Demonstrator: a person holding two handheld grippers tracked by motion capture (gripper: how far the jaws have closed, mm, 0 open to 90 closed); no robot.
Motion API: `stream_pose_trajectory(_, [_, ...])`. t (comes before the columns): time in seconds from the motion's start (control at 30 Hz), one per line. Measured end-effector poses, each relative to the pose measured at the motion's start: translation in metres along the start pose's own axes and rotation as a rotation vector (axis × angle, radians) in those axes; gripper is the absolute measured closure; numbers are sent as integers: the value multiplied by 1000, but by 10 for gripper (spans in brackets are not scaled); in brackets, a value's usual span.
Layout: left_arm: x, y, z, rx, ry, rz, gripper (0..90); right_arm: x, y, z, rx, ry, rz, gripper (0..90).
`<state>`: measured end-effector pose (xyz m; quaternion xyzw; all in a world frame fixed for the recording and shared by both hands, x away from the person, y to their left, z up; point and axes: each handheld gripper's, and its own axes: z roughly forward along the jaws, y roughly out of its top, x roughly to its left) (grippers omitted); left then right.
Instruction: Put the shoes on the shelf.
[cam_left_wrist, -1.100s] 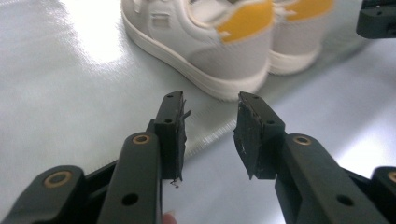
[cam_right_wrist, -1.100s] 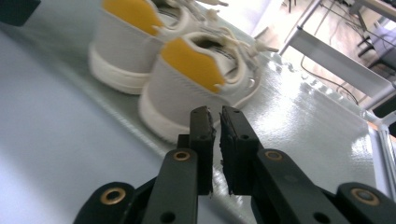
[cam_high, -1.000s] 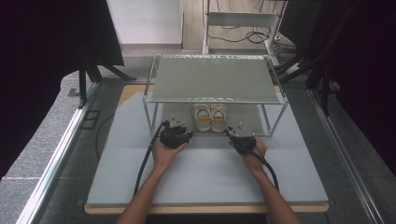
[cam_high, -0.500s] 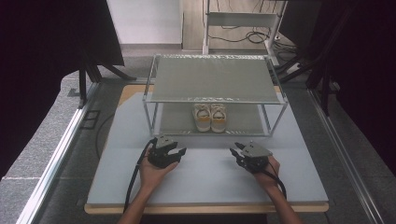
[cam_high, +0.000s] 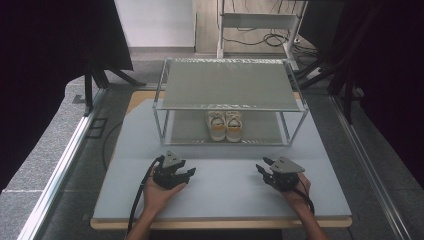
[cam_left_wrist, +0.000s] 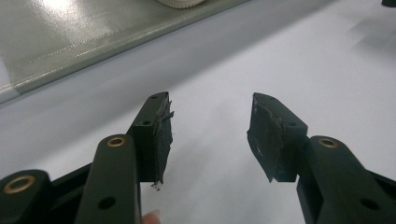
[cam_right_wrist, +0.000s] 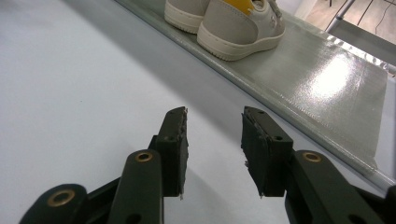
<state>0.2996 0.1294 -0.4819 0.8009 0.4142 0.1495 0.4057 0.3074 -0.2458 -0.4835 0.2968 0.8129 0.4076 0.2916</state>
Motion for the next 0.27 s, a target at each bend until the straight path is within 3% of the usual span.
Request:
stream_pose_trajectory(0.13, [0,2,-1,-4,-11,-16,482,-2,1,-1,-11,-5,-8,591])
stream_pose_trajectory(0.27, [-1,6,-4,-19,-16,-29,474,-5,3,-6,-33,-7,24,567])
